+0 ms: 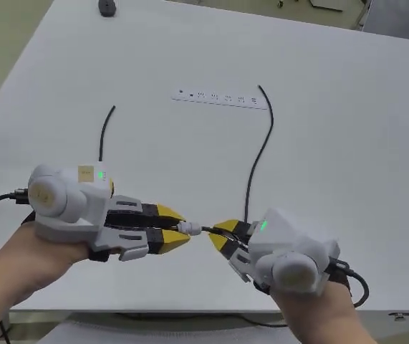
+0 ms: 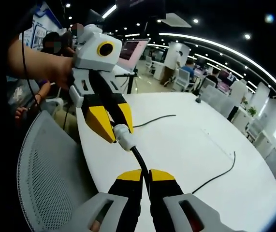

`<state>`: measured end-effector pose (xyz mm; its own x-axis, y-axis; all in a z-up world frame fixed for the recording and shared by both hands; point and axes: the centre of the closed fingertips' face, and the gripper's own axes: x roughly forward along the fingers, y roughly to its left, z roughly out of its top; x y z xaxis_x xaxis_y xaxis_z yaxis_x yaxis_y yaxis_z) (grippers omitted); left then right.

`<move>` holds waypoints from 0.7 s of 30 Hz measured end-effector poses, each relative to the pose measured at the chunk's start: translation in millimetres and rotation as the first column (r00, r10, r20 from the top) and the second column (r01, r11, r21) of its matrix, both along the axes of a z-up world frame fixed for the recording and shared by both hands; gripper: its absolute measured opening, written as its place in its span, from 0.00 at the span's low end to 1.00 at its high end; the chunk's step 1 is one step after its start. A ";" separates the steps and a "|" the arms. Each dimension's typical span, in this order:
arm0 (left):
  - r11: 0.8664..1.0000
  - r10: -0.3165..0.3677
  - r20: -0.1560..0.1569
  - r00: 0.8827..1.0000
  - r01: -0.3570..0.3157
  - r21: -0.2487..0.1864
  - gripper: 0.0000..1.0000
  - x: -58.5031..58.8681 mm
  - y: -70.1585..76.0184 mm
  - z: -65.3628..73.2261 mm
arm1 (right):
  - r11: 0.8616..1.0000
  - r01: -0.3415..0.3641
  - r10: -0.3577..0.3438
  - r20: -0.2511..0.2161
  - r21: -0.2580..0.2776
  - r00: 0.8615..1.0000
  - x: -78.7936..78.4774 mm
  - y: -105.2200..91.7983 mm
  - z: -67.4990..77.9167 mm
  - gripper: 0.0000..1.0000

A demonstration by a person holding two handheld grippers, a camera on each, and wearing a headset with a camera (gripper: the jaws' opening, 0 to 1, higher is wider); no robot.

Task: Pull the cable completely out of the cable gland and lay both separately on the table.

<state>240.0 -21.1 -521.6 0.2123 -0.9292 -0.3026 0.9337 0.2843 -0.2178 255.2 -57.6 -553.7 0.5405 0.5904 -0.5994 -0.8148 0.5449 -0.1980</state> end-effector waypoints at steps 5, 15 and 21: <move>1.000 0.001 -0.001 1.000 -0.001 -0.004 0.15 -1.2 -0.8 0.4 | 0.998 0.066 -0.066 -0.043 0.011 0.997 2.0 -15.1 -10.2 0.00; 1.000 0.001 -0.006 1.000 -0.001 0.005 0.15 -6.5 -5.2 -2.8 | 0.975 0.222 -0.217 -0.160 0.017 0.963 3.3 -41.4 -36.5 0.00; 1.000 -0.002 -0.012 1.000 0.003 0.011 0.15 -9.0 -4.2 -5.8 | 0.960 0.278 -0.280 -0.186 -0.038 0.942 8.1 -63.4 -53.6 0.00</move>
